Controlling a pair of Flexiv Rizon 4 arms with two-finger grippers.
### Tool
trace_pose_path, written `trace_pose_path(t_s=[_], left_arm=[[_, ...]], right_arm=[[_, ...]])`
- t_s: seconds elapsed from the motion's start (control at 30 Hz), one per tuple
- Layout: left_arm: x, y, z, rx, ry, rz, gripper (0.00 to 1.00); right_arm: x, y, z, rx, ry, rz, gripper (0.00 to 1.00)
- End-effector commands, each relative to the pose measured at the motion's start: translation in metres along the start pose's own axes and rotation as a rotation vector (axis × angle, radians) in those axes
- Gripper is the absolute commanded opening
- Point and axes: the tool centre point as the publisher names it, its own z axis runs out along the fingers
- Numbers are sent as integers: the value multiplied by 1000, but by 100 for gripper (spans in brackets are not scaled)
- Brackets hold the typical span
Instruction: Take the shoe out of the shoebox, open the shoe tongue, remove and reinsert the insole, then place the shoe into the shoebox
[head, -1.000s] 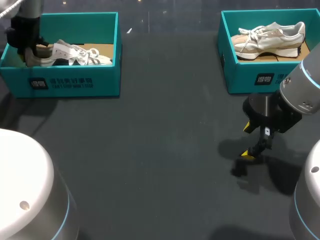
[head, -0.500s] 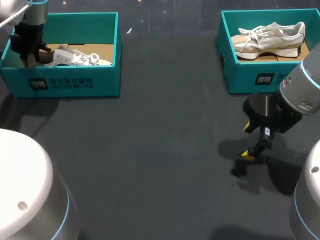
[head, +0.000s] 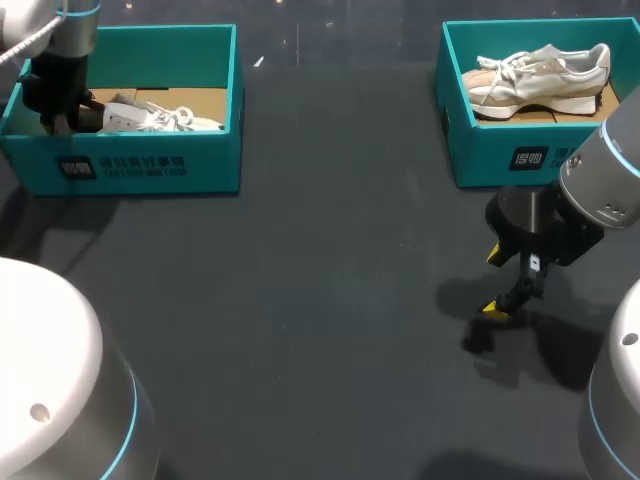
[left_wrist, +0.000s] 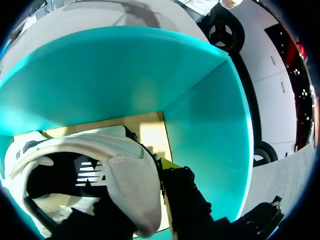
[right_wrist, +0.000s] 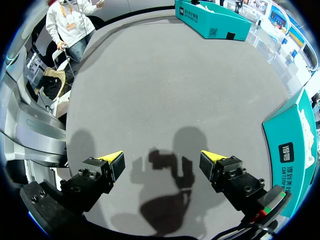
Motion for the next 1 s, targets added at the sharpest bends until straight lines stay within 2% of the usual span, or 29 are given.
trace_pose_path(t_s=[0.03,0.2,0.27,0.4,0.5,0.63,0.7,0.83,1.0], left_arm=[[-2,5,10,-2,-7,-6,0],[0,4,11,-3,-14,-12,20],[0,3,12,-4,-18,-15,22],[1,1,11,-4,-22,-17,34],[3,0,6,-11,-31,-20,42],[5,-1,-4,-17,-49,-16,49],[6,-2,-9,-19,-54,-13,71],[8,-3,-22,-32,-73,-14,99],[8,-4,-40,-54,-91,-13,100]], right_arm=[[2,-1,0,1,-4,0,100],[2,-1,0,1,-4,0,100],[2,-1,0,1,-4,0,100],[2,-1,0,1,-4,0,100],[2,-1,0,1,-4,0,100],[2,-1,0,1,-4,0,100],[2,-1,0,1,-4,0,100],[2,-1,0,1,-4,0,100],[2,-1,0,1,-4,0,100]])
